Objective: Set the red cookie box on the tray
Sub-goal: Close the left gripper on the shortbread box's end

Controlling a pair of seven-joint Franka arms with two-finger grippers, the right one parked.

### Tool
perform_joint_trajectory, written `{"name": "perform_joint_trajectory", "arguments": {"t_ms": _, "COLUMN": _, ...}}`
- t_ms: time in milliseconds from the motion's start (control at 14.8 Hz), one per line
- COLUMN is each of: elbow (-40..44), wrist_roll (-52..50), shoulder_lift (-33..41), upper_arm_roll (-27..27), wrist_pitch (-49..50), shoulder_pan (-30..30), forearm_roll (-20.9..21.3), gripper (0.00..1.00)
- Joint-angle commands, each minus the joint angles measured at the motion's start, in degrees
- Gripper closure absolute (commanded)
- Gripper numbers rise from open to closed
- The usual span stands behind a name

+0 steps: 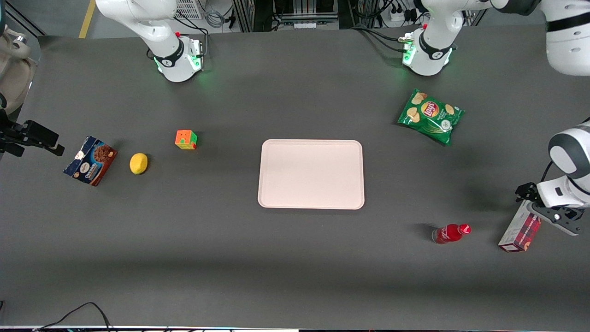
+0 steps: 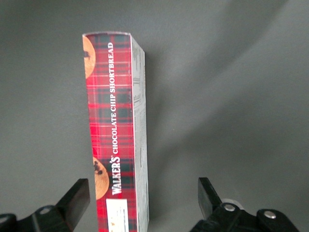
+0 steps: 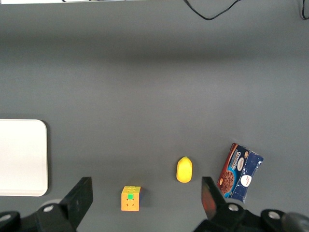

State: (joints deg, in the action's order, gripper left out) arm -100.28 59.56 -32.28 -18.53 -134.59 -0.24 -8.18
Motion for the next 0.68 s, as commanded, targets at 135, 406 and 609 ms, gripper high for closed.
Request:
{"name": "perform_joint_trajectory", "arguments": {"t_ms": 135, "elbow": 6.23, "wrist_roll": 2.75, "shoulder_lift": -5.68, "upper_arm_roll": -0.37, "wrist_pitch": -0.05, "shoulder_pan": 0.59, "forearm_roll": -2.36, "gripper": 0.01}}
{"name": "perform_joint_trajectory", "arguments": {"t_ms": 406, "elbow": 7.12, "wrist_roll": 3.64, "shoulder_lift": -7.62, "upper_arm_roll": -0.28, "wrist_pitch": -2.41, "shoulder_pan": 0.59, "forearm_roll": -3.51, "gripper": 0.03}}
{"name": "perform_joint_trajectory", "arguments": {"t_ms": 609, "elbow": 7.12, "wrist_roll": 3.72, "shoulder_lift": -8.5, "upper_arm_roll": -0.19, "wrist_pitch": -3.92, "shoulder_pan": 0.59, "forearm_roll": -3.51, "gripper": 0.05}}
